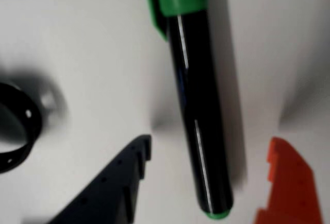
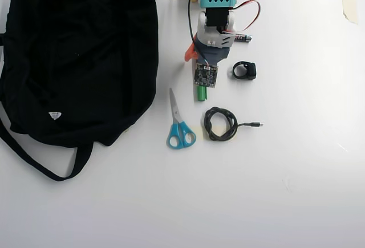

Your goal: Put the green marker into the black bag

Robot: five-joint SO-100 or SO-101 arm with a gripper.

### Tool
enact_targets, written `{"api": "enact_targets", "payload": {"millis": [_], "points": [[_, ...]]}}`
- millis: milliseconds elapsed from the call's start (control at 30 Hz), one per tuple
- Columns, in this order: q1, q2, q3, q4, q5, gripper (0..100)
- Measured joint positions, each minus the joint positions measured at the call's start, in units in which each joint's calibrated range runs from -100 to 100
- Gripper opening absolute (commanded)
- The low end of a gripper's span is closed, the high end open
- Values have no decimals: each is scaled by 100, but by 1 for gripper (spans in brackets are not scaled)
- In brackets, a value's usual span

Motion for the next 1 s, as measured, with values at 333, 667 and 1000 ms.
{"api": "enact_targets", "payload": {"millis": [333,667,1000], "points": [[29,266,24,-9,-15,29],[44,498,-118,0,-29,24],[44,498,-149,0,-49,3]]}}
